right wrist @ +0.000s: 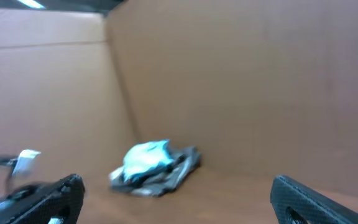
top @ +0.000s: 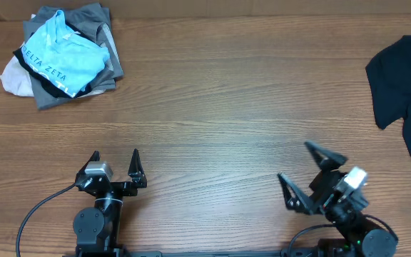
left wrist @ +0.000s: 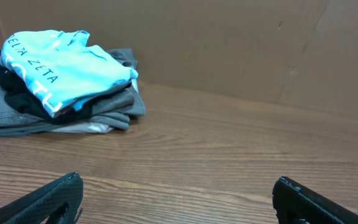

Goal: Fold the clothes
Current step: 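Reach the right gripper to the black t-shirt at the right edge and grasp it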

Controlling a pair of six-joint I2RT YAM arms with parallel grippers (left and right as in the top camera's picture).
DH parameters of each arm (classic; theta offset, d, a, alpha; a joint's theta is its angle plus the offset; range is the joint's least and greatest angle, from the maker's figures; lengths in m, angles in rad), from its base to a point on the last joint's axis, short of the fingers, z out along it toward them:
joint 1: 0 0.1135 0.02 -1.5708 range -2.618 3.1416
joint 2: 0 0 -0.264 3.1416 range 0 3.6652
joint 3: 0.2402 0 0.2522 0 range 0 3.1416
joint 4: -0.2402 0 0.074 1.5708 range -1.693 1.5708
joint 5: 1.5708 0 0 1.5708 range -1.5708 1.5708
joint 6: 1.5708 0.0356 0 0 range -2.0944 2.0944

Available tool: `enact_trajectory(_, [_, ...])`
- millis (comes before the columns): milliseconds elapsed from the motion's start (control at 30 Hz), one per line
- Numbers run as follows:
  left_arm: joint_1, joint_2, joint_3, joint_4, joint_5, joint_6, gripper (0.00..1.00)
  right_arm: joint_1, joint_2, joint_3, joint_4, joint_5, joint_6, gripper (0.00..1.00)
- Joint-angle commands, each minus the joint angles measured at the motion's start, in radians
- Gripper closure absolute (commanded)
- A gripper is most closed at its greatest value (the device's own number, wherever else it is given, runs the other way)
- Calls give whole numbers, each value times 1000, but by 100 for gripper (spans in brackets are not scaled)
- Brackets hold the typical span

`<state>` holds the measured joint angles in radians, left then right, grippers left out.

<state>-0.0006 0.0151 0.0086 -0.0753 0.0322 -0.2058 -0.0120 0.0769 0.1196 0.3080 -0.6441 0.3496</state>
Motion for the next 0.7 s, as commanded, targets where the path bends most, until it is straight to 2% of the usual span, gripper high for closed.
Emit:
enact_trajectory(0, [-6, -11, -4, -1, 1, 19, 0, -3, 120, 170, -69, 177, -133, 0])
enact_trajectory(100, [-6, -11, -4, -1, 1, 19, 0, -4, 316, 352, -211, 295, -252, 0])
enact_trajectory(233, [-6, -11, -4, -1, 1, 19, 0, -35, 605, 595, -402, 427, -303, 0])
enact_trajectory(267, [-6, -11, -4, 0, 1, 19, 0, -53, 696, 670, -460, 436, -303, 0])
enact_trajectory(300, [-6, -11, -4, -1, 1, 19, 0, -92, 862, 799, -552, 430, -302, 0])
enact_trajectory(500, [-6, -11, -4, 0, 1, 19, 0, -229, 1381, 1271, -962, 418, -302, 0])
enact_trajectory(567, [-6, -11, -4, -1, 1, 19, 0, -261, 1520, 1416, -1112, 419, -302, 0])
enact_trajectory(667, [-6, -11, -4, -1, 1, 19, 0, -299, 1658, 1534, -1209, 435, -302, 0])
